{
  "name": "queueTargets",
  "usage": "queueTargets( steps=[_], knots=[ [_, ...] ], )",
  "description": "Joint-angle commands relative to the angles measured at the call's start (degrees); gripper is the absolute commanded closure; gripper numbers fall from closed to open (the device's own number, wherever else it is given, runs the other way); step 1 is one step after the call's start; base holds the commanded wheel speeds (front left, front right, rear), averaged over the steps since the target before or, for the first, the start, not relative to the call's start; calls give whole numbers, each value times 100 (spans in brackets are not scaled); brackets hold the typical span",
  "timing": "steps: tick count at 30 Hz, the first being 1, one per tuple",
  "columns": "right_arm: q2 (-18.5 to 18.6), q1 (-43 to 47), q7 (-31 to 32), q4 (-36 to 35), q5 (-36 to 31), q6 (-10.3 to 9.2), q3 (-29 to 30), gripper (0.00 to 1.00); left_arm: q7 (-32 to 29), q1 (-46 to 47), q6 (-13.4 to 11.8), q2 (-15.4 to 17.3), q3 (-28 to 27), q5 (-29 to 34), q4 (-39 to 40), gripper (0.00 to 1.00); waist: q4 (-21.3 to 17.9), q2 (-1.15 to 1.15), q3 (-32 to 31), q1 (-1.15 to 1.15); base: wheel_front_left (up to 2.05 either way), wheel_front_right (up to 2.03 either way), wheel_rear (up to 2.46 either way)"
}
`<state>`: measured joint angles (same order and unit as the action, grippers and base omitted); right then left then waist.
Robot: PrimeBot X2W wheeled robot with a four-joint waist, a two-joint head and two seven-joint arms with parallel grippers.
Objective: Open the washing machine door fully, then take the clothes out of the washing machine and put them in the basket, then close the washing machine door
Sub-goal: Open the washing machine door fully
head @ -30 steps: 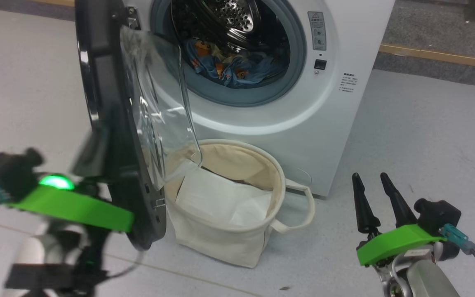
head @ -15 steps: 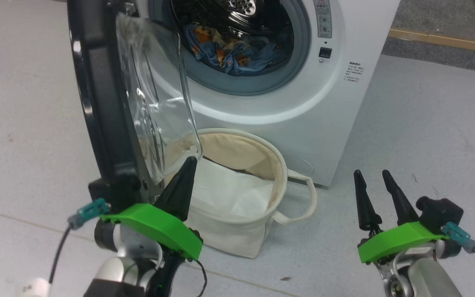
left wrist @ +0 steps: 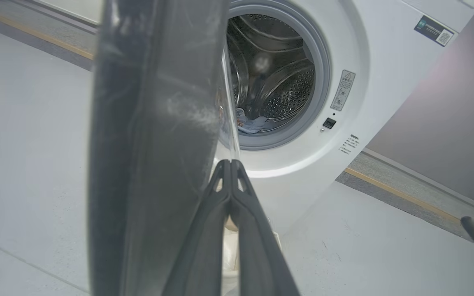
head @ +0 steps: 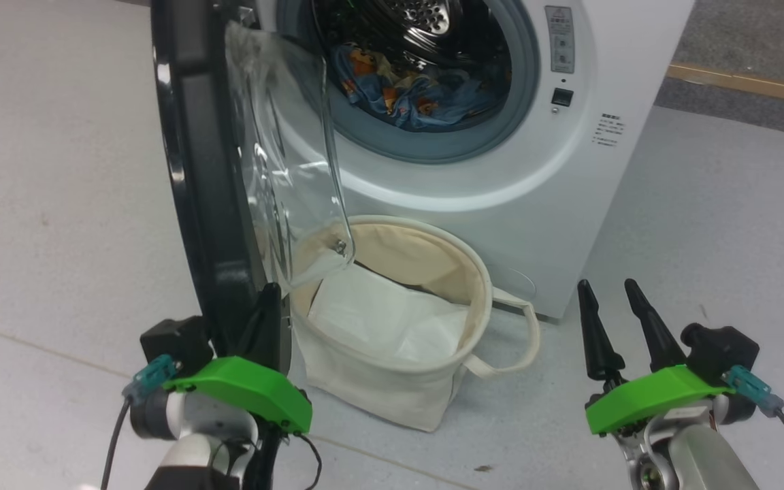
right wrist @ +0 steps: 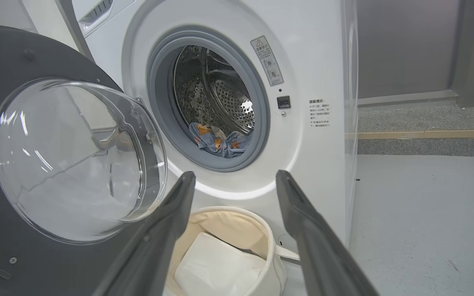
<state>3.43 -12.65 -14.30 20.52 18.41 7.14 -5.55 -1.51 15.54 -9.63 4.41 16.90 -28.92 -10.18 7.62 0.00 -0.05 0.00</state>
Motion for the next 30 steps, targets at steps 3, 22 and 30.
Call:
queueTargets(
  steps=[3,22,30],
  knots=[
    [-48,-168,-70,-279,-25,35,-168,0,203,349,-53,113,-305,26,69,100,118,0,-8,0,0,0,0],
    [-55,-398,-70,-480,-17,35,-535,0,619,969,-170,790,-949,39,-651,100,1089,0,441,0,0,0,0],
    [-53,-580,-70,-487,-154,35,-628,0,891,1553,-79,876,-1155,-91,-1241,100,1592,0,850,0,0,0,0]
  ],
)
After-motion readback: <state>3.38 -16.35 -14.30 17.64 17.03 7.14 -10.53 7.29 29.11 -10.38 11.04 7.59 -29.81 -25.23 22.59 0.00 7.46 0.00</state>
